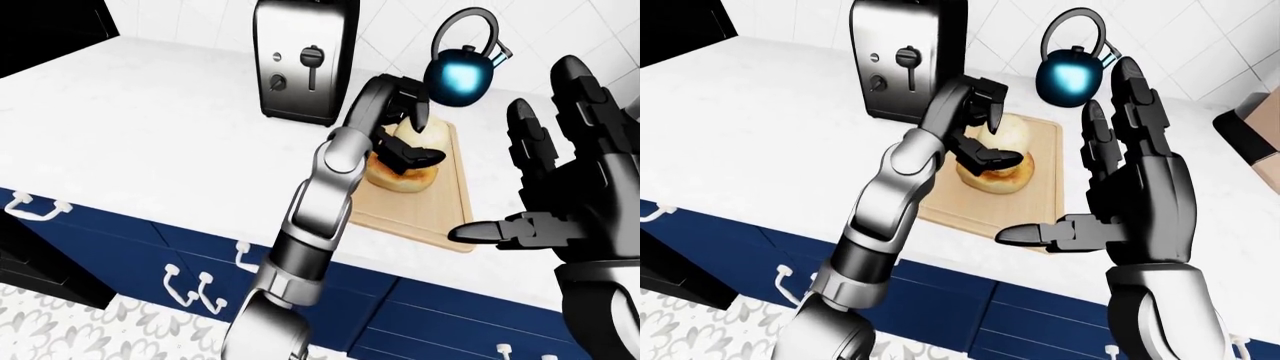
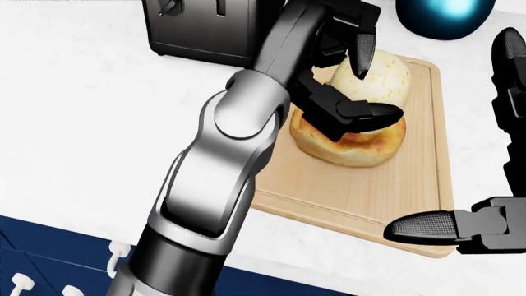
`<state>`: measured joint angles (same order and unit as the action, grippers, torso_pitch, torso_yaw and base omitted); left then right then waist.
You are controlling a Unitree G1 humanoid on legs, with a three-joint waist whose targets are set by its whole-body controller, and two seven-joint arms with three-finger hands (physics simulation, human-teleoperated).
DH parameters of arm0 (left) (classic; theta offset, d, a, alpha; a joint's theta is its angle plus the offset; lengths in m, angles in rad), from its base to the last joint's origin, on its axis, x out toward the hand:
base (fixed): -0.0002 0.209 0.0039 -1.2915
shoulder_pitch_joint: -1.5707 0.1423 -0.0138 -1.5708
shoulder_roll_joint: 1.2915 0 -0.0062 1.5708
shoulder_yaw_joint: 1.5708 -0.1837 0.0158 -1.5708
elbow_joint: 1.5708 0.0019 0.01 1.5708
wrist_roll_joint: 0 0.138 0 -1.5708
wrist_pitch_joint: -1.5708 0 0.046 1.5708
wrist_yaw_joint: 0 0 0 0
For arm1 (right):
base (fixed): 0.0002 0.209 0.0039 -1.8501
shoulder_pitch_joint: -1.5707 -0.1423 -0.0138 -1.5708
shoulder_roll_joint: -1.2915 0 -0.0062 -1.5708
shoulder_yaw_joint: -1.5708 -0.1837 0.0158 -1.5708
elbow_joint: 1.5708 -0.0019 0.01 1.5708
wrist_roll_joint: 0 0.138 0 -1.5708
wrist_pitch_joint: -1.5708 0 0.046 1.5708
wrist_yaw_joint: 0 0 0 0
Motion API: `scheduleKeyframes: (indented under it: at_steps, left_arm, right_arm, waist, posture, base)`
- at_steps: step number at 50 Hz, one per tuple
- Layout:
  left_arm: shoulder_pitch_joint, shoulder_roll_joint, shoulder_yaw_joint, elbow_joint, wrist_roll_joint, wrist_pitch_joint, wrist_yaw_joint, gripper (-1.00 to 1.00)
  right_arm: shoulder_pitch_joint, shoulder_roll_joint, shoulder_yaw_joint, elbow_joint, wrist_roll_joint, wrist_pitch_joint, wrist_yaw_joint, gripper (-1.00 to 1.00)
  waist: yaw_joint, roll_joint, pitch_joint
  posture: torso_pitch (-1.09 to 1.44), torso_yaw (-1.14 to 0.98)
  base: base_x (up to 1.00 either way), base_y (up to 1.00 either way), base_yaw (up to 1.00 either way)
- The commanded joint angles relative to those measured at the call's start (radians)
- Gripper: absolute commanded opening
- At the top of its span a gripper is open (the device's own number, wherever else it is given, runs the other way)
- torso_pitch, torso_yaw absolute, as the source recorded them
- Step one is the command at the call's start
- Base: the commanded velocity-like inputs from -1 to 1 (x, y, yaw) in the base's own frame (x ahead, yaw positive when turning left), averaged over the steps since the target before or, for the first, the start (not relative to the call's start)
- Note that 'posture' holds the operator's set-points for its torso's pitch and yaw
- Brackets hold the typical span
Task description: Pick up the wedge of cheese and place it on the slice of bread to prepare a simple cheese on bread dish.
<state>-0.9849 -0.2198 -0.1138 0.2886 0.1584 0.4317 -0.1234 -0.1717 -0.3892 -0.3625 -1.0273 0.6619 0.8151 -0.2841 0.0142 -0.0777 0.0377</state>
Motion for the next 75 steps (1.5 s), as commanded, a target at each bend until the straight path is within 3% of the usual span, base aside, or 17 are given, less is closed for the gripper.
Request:
scheduleKeyframes:
  at_steps: [1,16,22,23,24,28,35,40,44,45,48,51,55,60,69,73,75]
  left_arm:
    - [-0.036,-0.003,0.003,-0.028,0.004,-0.068,0.013,-1.0]
    - [-0.034,-0.001,0.015,0.116,0.017,-0.184,0.039,-0.98]
    - [-0.05,-0.011,0.02,0.161,0.006,-0.233,0.073,-0.67]
    - [-0.05,-0.014,0.018,0.177,0.005,-0.245,0.079,-0.28]
    - [-0.05,-0.016,0.017,0.188,0.004,-0.256,0.082,-0.15]
    - [-0.056,-0.027,0.014,0.274,0.009,-0.327,0.108,-0.04]
    - [-0.068,-0.033,0.013,0.401,0.063,-0.425,0.16,-0.05]
    - [-0.06,-0.036,0.012,0.373,0.082,-0.413,0.166,0.08]
    - [-0.059,-0.037,0.012,0.356,0.086,-0.403,0.159,0.29]
    - [-0.061,-0.038,0.012,0.343,0.085,-0.392,0.155,0.4]
    - [-0.058,-0.039,0.009,0.326,0.087,-0.38,0.146,1.0]
    - [-0.057,-0.04,0.009,0.308,0.089,-0.366,0.143,1.0]
    - [-0.047,-0.043,0.003,0.21,0.088,-0.297,0.122,1.0]
    - [0.0,-0.025,0.0,-0.057,0.071,-0.121,0.057,1.0]
    - [0.184,0.078,0.004,-0.514,0.023,0.133,-0.095,1.0]
    - [0.211,0.111,0.019,-0.666,0.0,0.225,-0.11,1.0]
    - [0.225,0.136,0.041,-0.747,-0.015,0.273,-0.11,1.0]
  right_arm:
    - [-0.015,-0.014,-0.01,-0.02,0.004,-0.033,-0.01,1.0]
    - [-0.015,-0.005,-0.004,-0.02,-0.007,-0.033,-0.003,1.0]
    - [-0.014,-0.018,-0.009,-0.02,0.013,-0.038,-0.016,1.0]
    - [-0.012,-0.022,-0.01,-0.02,0.018,-0.041,-0.018,1.0]
    - [-0.012,-0.026,-0.013,-0.02,0.024,-0.042,-0.021,1.0]
    - [-0.013,-0.042,-0.021,-0.02,0.045,-0.044,-0.034,1.0]
    - [-0.009,-0.061,-0.031,-0.02,0.075,-0.054,-0.051,1.0]
    - [0.001,-0.063,-0.023,-0.02,0.074,-0.066,-0.055,1.0]
    - [-0.002,-0.06,-0.02,-0.02,0.069,-0.065,-0.053,1.0]
    - [-0.005,-0.059,-0.02,-0.02,0.069,-0.062,-0.054,1.0]
    - [-0.018,-0.067,-0.02,-0.02,0.083,-0.054,-0.067,1.0]
    - [-0.022,-0.072,-0.021,-0.02,0.093,-0.051,-0.076,1.0]
    - [-0.025,-0.069,-0.025,-0.02,0.092,-0.048,-0.071,1.0]
    - [-0.05,-0.09,-0.02,-0.02,0.119,-0.034,-0.102,1.0]
    - [-0.148,-0.132,0.002,-0.02,0.185,0.029,-0.185,1.0]
    - [-0.169,-0.143,0.018,-0.02,0.198,0.039,-0.207,1.0]
    - [-0.17,-0.157,-0.005,-0.02,0.221,0.042,-0.212,1.0]
  waist:
    - [0.001,-0.007,-0.023]
    - [0.001,-0.009,-0.029]
    - [0.001,-0.009,-0.03]
    - [0.001,-0.009,-0.03]
    - [0.002,-0.01,-0.03]
    - [0.003,-0.013,-0.031]
    - [0.002,-0.017,-0.033]
    - [0.0,-0.017,-0.034]
    - [0.0,-0.016,-0.034]
    - [0.0,-0.016,-0.034]
    - [0.0,-0.015,-0.033]
    - [0.0,-0.015,-0.033]
    - [0.0,-0.015,-0.033]
    - [-0.002,-0.012,-0.03]
    - [-0.003,0.001,-0.026]
    - [-0.002,0.003,-0.022]
    - [-0.001,0.004,-0.02]
  posture:
    - [0.0,0.0]
    - [0.0,0.0]
    - [0.0,0.0]
    - [0.0,0.0]
    - [0.0,0.0]
    - [0.0,0.0]
    - [0.0,0.0]
    - [0.0,0.0]
    - [0.0,0.0]
    - [0.0,0.0]
    - [0.0,0.0]
    - [0.0,0.0]
    - [0.0,0.0]
    - [0.0,0.0]
    - [0.0,0.0]
    - [0.0,0.0]
    - [0.0,0.0]
  base:
    - [0.0,0.0,0.0]
    - [0.0,0.0,0.0]
    - [0.0,0.0,0.0]
    - [0.0,0.0,0.0]
    - [0.0,0.0,0.0]
    - [0.0,0.0,0.0]
    - [0.0,0.0,0.0]
    - [0.0,0.0,0.0]
    - [0.0,0.0,0.0]
    - [0.0,0.0,0.0]
    - [0.0,0.0,0.0]
    - [0.0,0.0,0.0]
    - [0.0,0.0,0.0]
    - [0.0,0.0,0.0]
    - [0.0,0.0,0.0]
    - [0.0,0.0,0.0]
    - [0.0,0.0,0.0]
